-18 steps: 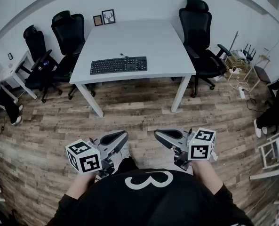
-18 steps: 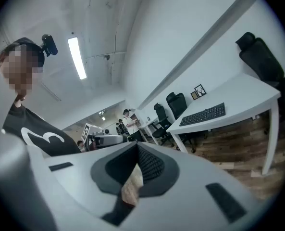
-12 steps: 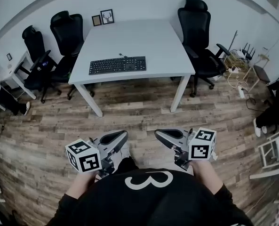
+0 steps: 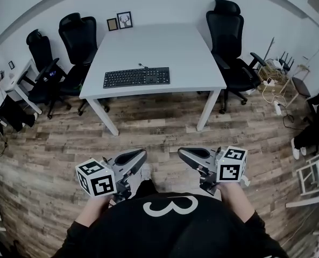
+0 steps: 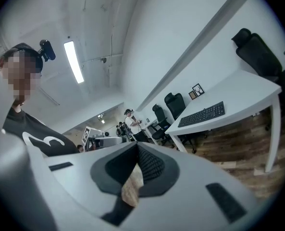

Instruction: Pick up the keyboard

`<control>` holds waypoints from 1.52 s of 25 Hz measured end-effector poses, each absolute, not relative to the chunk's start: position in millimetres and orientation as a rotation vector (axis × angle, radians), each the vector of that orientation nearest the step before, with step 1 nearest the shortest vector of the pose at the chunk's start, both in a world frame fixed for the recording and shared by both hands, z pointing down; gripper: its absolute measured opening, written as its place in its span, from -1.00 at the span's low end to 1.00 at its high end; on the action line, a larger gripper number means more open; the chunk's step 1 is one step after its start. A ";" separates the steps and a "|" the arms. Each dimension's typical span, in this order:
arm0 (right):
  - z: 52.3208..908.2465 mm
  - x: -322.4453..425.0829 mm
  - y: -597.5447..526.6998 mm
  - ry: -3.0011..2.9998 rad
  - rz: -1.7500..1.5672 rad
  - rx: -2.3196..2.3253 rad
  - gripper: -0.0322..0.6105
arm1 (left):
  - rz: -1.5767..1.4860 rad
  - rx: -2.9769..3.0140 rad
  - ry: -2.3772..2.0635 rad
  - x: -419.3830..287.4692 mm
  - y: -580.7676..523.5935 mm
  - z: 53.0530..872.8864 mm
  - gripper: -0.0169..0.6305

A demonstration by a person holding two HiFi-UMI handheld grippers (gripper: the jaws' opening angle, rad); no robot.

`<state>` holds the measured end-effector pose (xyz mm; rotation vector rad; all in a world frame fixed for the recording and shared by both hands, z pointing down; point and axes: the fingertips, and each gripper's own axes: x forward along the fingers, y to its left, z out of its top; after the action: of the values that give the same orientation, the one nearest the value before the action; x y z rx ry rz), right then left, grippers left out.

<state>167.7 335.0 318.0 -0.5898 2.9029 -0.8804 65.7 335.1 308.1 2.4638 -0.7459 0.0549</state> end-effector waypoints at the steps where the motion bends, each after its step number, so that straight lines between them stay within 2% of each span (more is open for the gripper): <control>1: 318.3 166.1 330.8 2.899 -0.886 -0.589 -0.87 | 0.058 2.461 -0.744 64.2 331.5 309.2 -0.88; 20: 343.2 124.1 188.8 2.837 -1.049 -0.663 -0.87 | 0.062 2.361 -0.700 17.2 190.5 336.4 -0.88; 38: 345.6 36.3 28.6 2.788 -1.150 -0.751 -0.87 | 0.053 2.291 -0.713 -97.9 25.8 347.5 -0.88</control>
<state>36.3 28.6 345.6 -0.7507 2.7882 -1.1504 -97.9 25.8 347.5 2.2906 -0.7131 0.0527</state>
